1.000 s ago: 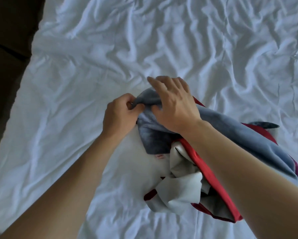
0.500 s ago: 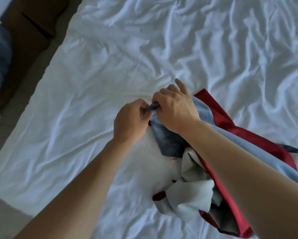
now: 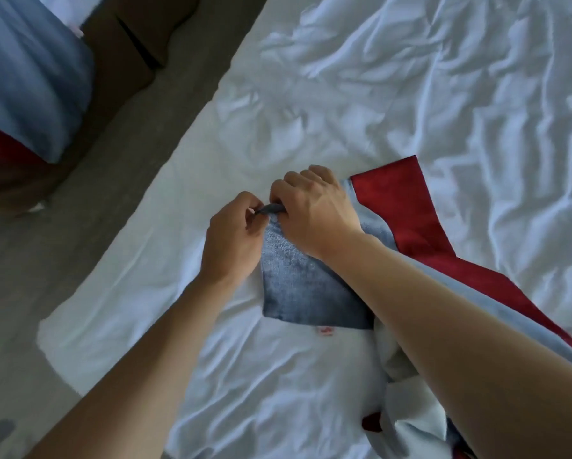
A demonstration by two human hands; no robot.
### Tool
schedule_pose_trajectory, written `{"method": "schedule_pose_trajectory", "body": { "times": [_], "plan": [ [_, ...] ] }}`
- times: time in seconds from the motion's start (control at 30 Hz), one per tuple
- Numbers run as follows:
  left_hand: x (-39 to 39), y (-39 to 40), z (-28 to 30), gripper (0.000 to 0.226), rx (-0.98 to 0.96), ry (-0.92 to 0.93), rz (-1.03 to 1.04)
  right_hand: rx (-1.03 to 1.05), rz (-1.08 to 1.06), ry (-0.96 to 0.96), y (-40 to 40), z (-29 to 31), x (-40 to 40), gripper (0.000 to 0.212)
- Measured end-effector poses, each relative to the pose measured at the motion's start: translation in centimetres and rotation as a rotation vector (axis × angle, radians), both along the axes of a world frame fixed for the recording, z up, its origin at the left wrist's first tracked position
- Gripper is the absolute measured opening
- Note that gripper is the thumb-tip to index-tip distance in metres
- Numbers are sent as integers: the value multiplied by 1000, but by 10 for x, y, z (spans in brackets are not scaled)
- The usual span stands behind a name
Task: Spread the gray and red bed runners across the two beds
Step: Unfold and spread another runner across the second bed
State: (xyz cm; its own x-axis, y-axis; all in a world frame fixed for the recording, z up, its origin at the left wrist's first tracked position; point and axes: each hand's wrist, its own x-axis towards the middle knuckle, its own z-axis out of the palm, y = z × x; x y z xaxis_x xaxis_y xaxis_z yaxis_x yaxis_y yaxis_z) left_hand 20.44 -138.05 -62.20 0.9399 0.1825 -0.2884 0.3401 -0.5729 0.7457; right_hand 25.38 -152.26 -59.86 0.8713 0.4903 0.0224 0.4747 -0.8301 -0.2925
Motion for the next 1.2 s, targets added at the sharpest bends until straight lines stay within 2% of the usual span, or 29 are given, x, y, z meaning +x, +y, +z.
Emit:
{"method": "schedule_pose_trajectory", "body": {
  "times": [0.13, 0.23, 0.3, 0.43, 0.6, 0.63, 0.77, 0.83, 0.93, 1.03, 1.2],
  "plan": [
    [15, 55, -1, 4, 218, -16, -116, -46, 8, 43, 48, -6, 15, 11],
    [28, 96, -4, 6, 315, -45, -149, -66, 37, 60, 90, -11, 28, 11],
    [37, 123, -8, 6, 331, -49, -134, -66, 47, 69, 118, -13, 38, 14],
    [47, 157, -15, 9, 305, -64, -107, -144, 74, 118, 148, -16, 55, 40],
    [43, 148, -19, 18, 249, -11, -128, -280, 65, 240, 136, -6, 65, 68],
    [39, 144, -19, 21, 250, -4, -129, -291, 79, 258, 135, -5, 64, 69],
    [17, 137, -18, 26, 236, 11, -110, -338, 235, 262, 148, -9, 50, 26],
    [6, 140, -18, 25, 221, 39, -70, -345, 313, 273, 163, -13, 42, 24],
    [-12, 146, -18, 18, 154, 132, 1, -378, 377, 268, 183, -17, 34, 35],
    [-24, 145, -17, 13, 90, 175, 69, -405, 388, 239, 188, -23, 31, 21],
    [-22, 142, -21, 11, 7, 187, 197, -391, 323, 188, 194, -29, 35, 16]
  ]
}}
